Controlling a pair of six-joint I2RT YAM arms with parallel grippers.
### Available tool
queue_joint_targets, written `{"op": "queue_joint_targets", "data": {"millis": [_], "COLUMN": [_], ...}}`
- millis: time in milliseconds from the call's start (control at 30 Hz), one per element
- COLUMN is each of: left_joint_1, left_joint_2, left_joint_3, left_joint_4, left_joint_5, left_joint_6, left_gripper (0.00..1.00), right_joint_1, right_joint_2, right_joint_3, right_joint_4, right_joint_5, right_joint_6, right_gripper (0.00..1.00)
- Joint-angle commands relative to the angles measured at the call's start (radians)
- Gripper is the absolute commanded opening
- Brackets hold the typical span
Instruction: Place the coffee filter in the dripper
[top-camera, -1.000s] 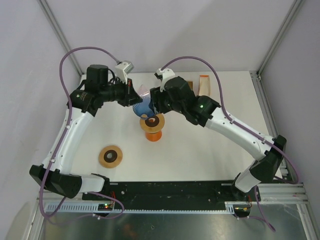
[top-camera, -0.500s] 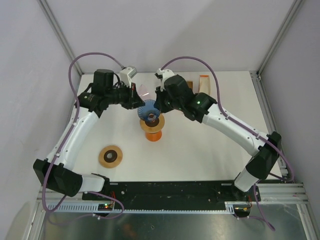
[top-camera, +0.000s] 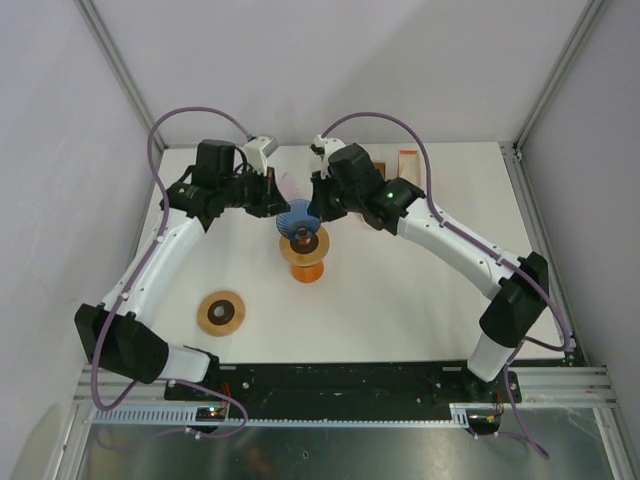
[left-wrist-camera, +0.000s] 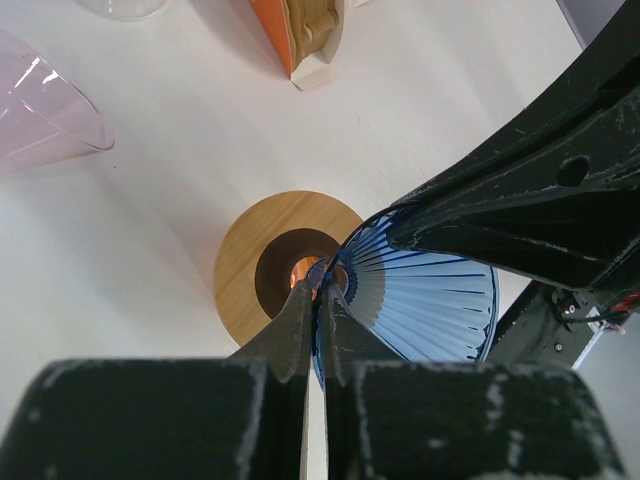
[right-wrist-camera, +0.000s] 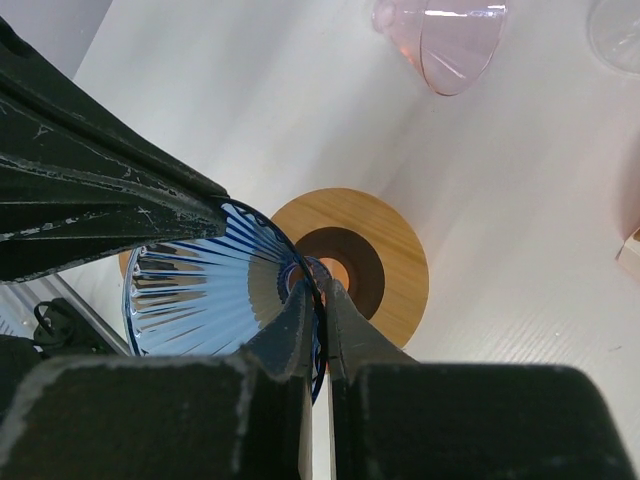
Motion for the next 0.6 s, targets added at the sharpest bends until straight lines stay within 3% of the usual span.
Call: {"op": "queue_joint_targets", "data": {"millis": [0,567], "left_joint_1": [-0.011,-0.011], "left_joint_2": [0.02,0.049], "left_joint_3": [0.004,-0.018], "left_joint_4": [0.053,0.051], "left_joint_5": [0.018,0.022], "left_joint_6": [-0.028,-0.031], "left_gripper": [0.0,0.0], "right_joint_1": [-0.02,-0.039], "right_joint_2": [0.047,0.112], "right_joint_3": [0.051,0.085], "right_joint_4": [0.005,-0.046], "right_joint_5": [-0.014,-0.061], "right_joint_6": [0.012,0.003], "right_gripper": [0.0,0.0]}}
